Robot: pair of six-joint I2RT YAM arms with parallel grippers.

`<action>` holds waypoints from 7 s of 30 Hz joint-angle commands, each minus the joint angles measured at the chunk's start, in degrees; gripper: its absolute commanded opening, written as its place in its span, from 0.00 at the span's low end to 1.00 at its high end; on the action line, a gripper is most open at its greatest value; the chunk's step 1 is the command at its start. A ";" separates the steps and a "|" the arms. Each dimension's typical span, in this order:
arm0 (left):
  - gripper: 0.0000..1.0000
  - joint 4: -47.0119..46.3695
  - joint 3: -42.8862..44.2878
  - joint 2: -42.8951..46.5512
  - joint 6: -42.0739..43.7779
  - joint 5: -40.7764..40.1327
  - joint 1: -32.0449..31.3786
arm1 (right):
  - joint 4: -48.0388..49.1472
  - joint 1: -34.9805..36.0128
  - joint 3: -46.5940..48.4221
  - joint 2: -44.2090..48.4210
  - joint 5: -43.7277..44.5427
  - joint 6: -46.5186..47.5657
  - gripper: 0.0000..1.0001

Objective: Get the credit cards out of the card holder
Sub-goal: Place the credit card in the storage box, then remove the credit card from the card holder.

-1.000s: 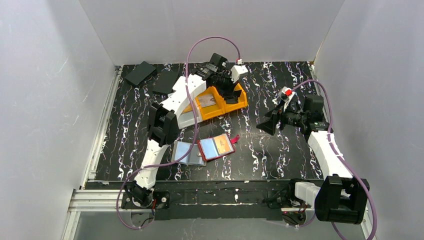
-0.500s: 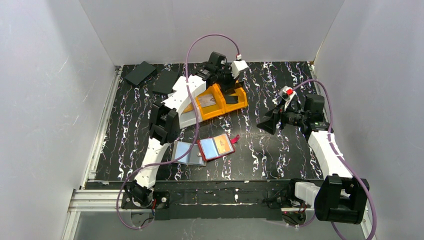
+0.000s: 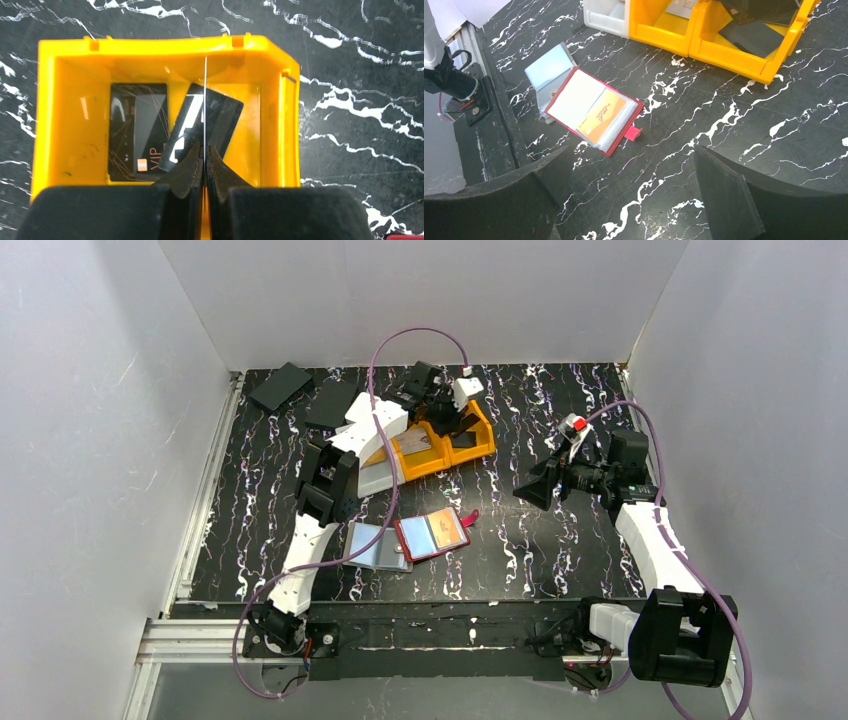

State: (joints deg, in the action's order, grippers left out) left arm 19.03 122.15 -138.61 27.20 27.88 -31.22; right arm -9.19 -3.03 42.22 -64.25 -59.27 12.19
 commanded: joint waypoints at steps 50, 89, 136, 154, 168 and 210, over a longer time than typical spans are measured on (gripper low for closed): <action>0.39 1.41 -6.09 15.19 -11.39 -2.08 -0.07 | 4.88 -0.80 -1.66 -0.70 -5.22 -2.38 0.98; 0.98 -21.55 -103.22 111.53 -83.13 -1.58 6.16 | -7.20 -8.21 -1.90 0.82 -5.79 14.66 0.98; 0.72 3.97 -63.56 54.21 -74.54 -40.30 -28.99 | -12.33 4.84 2.80 -3.43 12.52 14.81 0.90; 0.63 1.26 -82.65 76.57 -74.57 -49.25 -28.24 | -10.70 44.71 12.57 -20.38 55.70 -0.52 0.31; 0.59 -6.27 -87.81 77.26 -74.68 -47.04 -26.84 | -9.37 45.20 14.99 -27.62 51.10 -5.24 0.30; 0.48 -18.08 -86.63 73.51 -71.55 -36.06 -23.82 | -7.43 42.05 15.83 -32.26 46.22 -16.39 0.46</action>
State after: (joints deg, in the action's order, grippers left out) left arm 4.62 32.77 -62.11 -45.52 -10.63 -55.44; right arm -19.35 39.35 56.49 -96.01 -15.42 0.69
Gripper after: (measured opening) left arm 0.481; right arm 0.451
